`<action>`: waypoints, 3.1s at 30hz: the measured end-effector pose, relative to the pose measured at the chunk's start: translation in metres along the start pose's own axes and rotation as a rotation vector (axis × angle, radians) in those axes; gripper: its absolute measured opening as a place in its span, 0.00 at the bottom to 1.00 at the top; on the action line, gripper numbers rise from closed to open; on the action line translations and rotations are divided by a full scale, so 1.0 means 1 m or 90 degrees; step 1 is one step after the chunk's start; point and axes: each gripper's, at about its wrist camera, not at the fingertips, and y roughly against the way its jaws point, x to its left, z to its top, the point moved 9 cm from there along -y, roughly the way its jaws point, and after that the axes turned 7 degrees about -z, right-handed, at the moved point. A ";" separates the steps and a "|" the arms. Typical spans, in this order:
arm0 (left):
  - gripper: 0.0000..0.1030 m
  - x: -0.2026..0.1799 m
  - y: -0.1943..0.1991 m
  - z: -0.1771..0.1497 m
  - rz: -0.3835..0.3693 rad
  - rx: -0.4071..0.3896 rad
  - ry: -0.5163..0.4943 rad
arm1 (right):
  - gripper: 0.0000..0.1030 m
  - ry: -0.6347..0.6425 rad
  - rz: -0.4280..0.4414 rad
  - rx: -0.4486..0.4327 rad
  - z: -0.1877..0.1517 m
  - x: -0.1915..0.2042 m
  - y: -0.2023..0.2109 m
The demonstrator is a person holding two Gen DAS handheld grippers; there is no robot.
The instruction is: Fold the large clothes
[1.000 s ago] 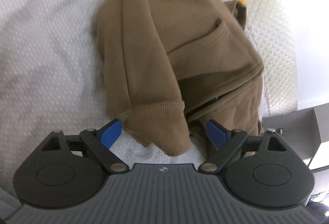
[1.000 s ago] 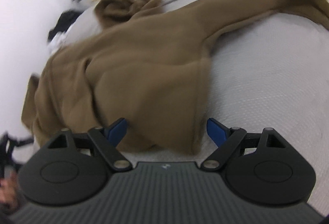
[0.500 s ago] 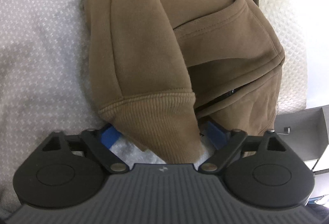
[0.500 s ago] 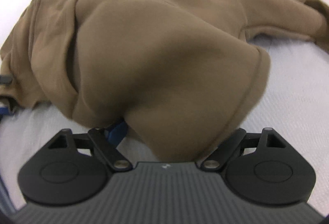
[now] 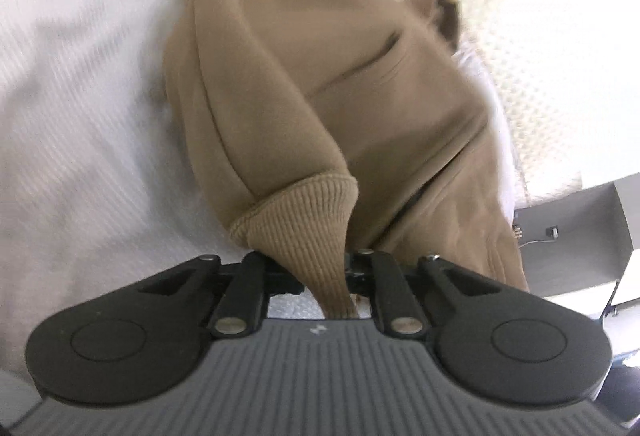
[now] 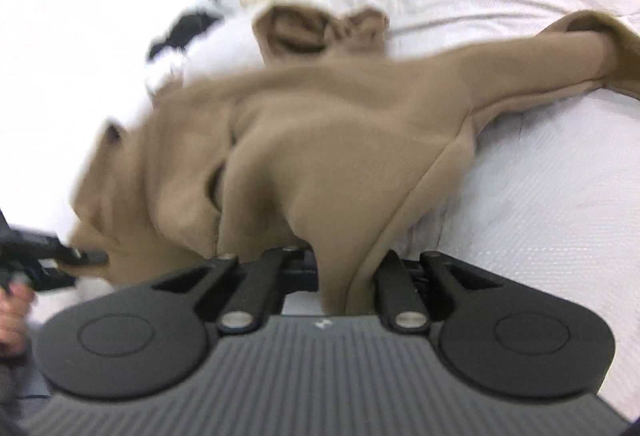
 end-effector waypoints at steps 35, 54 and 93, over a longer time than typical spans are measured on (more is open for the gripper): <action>0.25 0.050 0.158 -0.003 0.209 0.092 -0.143 | 0.65 -0.024 -0.130 0.327 -0.131 0.047 0.047; 0.55 -0.091 0.142 0.017 0.108 -0.039 -0.285 | 0.69 -0.076 -0.067 0.045 -0.019 0.100 0.046; 0.62 -0.194 -0.183 0.131 0.152 -0.055 -0.372 | 0.70 -0.061 -0.076 -0.130 0.084 0.025 -0.107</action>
